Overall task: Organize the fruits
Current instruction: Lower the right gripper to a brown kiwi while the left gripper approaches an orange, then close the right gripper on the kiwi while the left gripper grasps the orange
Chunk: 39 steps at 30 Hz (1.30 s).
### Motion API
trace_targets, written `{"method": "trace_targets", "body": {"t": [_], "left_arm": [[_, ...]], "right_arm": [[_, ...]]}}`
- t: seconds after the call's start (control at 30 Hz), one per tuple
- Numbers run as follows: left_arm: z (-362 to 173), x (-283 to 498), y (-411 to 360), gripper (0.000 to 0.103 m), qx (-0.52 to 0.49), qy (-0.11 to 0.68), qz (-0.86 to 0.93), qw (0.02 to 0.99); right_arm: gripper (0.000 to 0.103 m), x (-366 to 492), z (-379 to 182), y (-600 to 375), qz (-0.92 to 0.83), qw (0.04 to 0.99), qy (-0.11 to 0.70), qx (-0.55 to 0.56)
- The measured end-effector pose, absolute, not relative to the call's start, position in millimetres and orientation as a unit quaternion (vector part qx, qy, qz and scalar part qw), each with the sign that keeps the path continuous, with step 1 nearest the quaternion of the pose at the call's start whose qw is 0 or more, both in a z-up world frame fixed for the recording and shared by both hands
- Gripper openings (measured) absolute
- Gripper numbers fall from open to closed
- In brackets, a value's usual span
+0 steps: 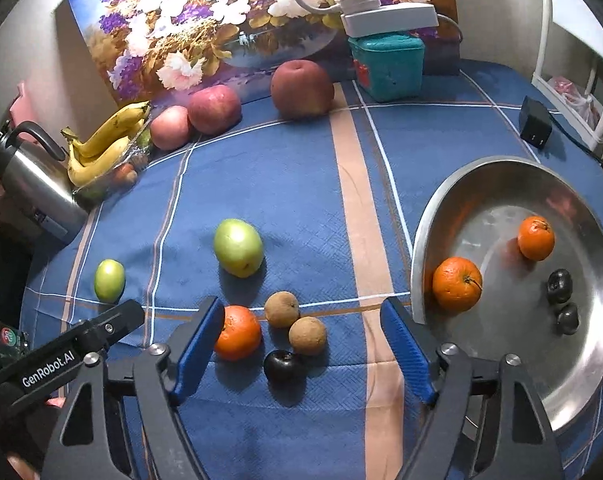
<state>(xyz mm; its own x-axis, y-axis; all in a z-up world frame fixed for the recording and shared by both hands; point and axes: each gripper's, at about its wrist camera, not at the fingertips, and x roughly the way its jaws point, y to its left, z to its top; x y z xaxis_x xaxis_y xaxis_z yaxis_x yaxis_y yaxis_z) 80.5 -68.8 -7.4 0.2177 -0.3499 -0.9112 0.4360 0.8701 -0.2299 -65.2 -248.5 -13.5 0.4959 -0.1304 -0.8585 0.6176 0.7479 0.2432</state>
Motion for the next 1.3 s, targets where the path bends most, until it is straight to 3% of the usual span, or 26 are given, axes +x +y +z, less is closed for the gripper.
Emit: {"method": "trace_targets", "body": {"t": [0.17, 0.73, 0.8, 0.97, 1.2, 1.3], "left_arm": [[-9, 75, -80, 0.088, 0.029, 0.581, -0.278, 0.765], [-24, 59, -112, 0.074, 0.037, 0.606, -0.319, 0.728], [-26, 58, -115, 0.066, 0.036, 0.607, -0.322, 0.726], [-29, 56, -120, 0.060, 0.025, 0.610, -0.325, 0.722], [-34, 57, -121, 0.043, -0.010, 0.625, -0.338, 0.703], [-35, 56, -121, 0.042, -0.018, 0.628, -0.340, 0.699]], "right_arm": [[0.064, -64, -19, -248, -0.220, 0.821, 0.452, 0.269], [0.043, -63, -46, -249, -0.213, 0.797, 0.489, 0.282], [0.042, -64, -48, -250, -0.215, 0.796, 0.489, 0.285], [0.039, -65, -51, -251, -0.208, 0.795, 0.487, 0.295], [0.030, -64, -50, -248, -0.199, 0.798, 0.486, 0.296], [0.029, -62, -51, -248, -0.196, 0.798, 0.485, 0.298]]}}
